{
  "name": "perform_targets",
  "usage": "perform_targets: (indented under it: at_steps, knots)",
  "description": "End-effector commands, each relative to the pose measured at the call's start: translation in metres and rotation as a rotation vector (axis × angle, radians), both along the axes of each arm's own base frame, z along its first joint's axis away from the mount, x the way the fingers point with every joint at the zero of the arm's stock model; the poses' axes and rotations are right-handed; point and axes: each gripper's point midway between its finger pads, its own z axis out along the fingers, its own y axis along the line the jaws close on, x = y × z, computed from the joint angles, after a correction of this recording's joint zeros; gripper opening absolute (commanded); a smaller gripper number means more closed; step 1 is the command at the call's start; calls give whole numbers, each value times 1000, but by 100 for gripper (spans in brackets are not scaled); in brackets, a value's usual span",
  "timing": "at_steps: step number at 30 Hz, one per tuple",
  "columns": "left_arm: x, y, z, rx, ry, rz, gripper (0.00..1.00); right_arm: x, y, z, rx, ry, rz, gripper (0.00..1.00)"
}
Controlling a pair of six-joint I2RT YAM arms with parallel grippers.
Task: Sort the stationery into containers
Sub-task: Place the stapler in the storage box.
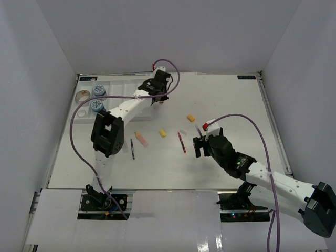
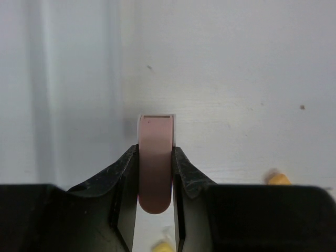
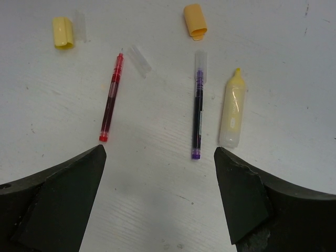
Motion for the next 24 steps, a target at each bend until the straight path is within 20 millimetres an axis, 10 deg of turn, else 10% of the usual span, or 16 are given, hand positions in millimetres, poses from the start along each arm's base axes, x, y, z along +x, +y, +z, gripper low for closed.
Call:
perform_targets:
  at_steps: [1, 10, 24]
  knots:
    - [26, 102, 88, 21, -174, 142, 9, 2, 2, 6, 24, -29, 9, 90]
    - [52, 250, 46, 150, -149, 210, 9, 0, 4, 4, 25, -25, 27, 90]
    - [74, 272, -13, 168, -129, 115, 9, -1, 5, -2, 11, -14, 42, 90]
